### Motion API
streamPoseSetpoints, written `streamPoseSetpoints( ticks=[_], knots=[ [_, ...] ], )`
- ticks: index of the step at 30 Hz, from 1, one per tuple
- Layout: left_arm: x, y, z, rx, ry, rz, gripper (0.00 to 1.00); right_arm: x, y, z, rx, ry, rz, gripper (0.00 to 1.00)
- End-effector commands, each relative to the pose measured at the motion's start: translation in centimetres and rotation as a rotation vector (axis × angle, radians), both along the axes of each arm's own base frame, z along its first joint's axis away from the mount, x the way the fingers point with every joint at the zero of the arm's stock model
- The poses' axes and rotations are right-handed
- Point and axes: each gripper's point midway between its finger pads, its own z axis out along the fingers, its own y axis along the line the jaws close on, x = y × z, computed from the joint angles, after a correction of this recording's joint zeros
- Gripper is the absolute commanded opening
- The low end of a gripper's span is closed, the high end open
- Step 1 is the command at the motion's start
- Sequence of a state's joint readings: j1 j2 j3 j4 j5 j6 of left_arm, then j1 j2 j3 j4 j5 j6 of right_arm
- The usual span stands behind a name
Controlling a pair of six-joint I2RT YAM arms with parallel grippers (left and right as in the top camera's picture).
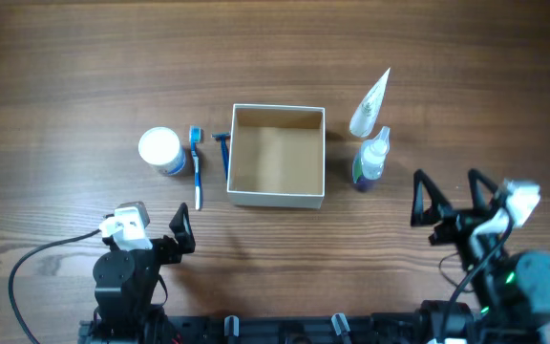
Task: Pack container
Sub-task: 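Raise the right arm from rest toward the toothpaste tube, then grasp the white-green toothpaste tube with the right gripper and lift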
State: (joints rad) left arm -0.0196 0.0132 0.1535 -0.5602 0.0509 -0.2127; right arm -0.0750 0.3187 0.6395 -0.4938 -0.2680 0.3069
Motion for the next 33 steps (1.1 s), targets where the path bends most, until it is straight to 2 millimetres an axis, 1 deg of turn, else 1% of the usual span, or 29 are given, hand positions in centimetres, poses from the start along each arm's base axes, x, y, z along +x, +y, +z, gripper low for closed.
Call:
streamPoseSetpoints(
  ticks=[1,4,6,8,9,11,12,13,15,16,17,19,20,21,22,24,26,27,28,29,30,33],
  knots=[
    [0.0,-0.1,0.0,-0.005,-0.006,-0.004,1.0,3.0,0.7,3.9,-0.008,0.121,0.065,1.0],
    [0.0,-0.1,0.0,-0.005,-0.006,-0.004,1.0,5.7,1.8,7.5,-0.065,0.174,0.163,1.0],
    [0.0,-0.1,0.0,-0.005,-0.006,-0.004,1.0,6.9,2.7,9.3,-0.036,0.236,0.226,1.0],
    [0.0,-0.1,0.0,-0.005,-0.006,-0.004,1.0,7.9,4.0,10.4,0.068,0.305,0.297,1.0],
    [0.0,-0.1,0.0,-0.005,-0.006,-0.004,1.0,8.0,5.0,10.3,0.104,0.343,0.361,1.0],
    [0.0,-0.1,0.0,-0.005,-0.006,-0.004,1.0,8.9,7.0,10.9,0.119,0.32,0.522,1.0],
    [0.0,-0.1,0.0,-0.005,-0.006,-0.004,1.0,9.5,7.3,10.8,0.127,0.315,0.555,1.0],
    [0.0,-0.1,0.0,-0.005,-0.006,-0.004,1.0,10.3,7.4,10.4,0.126,0.32,0.557,1.0],
    [0.0,-0.1,0.0,-0.005,-0.006,-0.004,1.0,12.1,7.1,8.9,0.101,0.358,0.502,1.0],
    [0.0,-0.1,0.0,-0.005,-0.006,-0.004,1.0,13.0,6.8,7.6,0.086,0.4,0.44,1.0],
    [0.0,-0.1,0.0,-0.005,-0.006,-0.004,1.0,13.6,6.5,6.7,0.07,0.43,0.391,1.0],
    [0.0,-0.1,0.0,-0.005,-0.006,-0.004,1.0,14.7,5.5,4.1,0.004,0.516,0.236,1.0],
    [0.0,-0.1,0.0,-0.005,-0.006,-0.004,1.0,15.0,5.3,3.2,-0.028,0.544,0.184,1.0],
    [0.0,-0.1,0.0,-0.005,-0.006,-0.004,1.0,15.1,5.6,2.8,-0.054,0.555,0.168,1.0],
    [0.0,-0.1,0.0,-0.005,-0.006,-0.004,1.0,15.2,6.6,2.4,-0.097,0.556,0.186,1.0],
    [0.0,-0.1,0.0,-0.005,-0.006,-0.004,1.0,15.2,8.9,2.4,-0.153,0.524,0.267,1.0],
    [0.0,-0.1,0.0,-0.005,-0.006,-0.004,1.0,15.4,10.1,2.6,-0.168,0.503,0.284,1.0],
    [0.0,-0.1,0.0,-0.005,-0.006,-0.004,1.0,15.6,10.2,2.5,-0.171,0.503,0.258,1.0],
    [0.0,-0.1,0.0,-0.005,-0.006,-0.004,1.0,15.8,9.8,2.2,-0.16,0.517,0.214,1.0],
    [0.0,-0.1,0.0,-0.005,-0.006,-0.004,1.0,16.0,9.0,1.7,-0.132,0.547,0.14,1.0],
    [0.0,-0.1,0.0,-0.005,-0.006,-0.004,1.0,16.1,8.1,0.8,-0.098,0.592,0.057,1.0],
    [0.0,-0.1,0.0,-0.005,-0.006,-0.004,1.0,16.5,7.2,-1.4,-0.081,0.672,-0.031,1.0]
  ],
)
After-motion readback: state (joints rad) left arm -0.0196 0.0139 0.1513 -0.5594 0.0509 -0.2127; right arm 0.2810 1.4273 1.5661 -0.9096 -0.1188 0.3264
